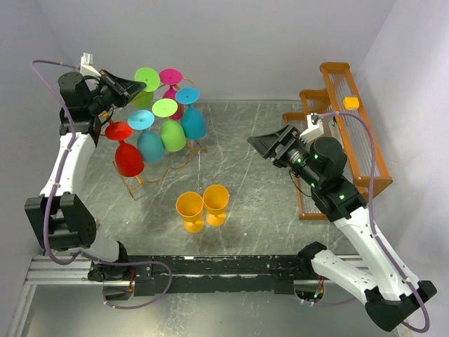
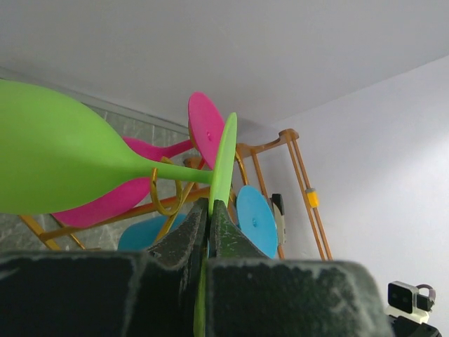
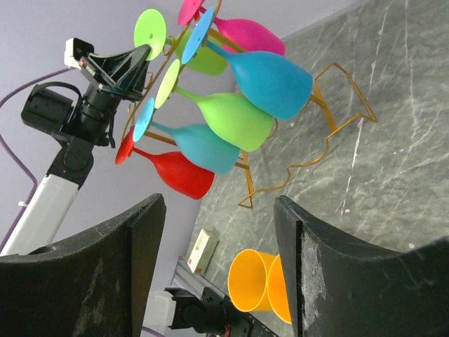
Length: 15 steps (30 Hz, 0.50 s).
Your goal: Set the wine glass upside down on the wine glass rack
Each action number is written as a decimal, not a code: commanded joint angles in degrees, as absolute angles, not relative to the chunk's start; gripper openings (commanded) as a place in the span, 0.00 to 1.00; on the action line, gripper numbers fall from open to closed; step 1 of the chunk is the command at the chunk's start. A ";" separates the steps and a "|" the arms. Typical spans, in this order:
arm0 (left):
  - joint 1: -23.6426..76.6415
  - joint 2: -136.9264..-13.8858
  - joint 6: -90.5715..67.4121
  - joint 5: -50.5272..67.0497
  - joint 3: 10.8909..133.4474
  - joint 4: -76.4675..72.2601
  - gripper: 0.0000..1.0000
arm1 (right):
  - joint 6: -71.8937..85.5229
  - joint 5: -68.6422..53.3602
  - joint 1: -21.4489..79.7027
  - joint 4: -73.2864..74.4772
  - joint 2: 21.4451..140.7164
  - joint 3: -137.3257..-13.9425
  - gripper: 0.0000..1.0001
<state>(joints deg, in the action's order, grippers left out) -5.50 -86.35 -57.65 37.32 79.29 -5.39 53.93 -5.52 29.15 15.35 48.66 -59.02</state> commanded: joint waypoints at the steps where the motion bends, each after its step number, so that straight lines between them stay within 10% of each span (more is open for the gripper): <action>1: -6.18 -83.65 -57.52 39.73 78.49 -6.02 0.07 | 53.19 -5.23 29.03 16.35 48.48 -60.16 0.63; 15: -6.79 -84.04 -56.66 39.83 78.76 -1.62 0.07 | 53.88 -4.04 29.09 17.92 46.86 -59.20 0.63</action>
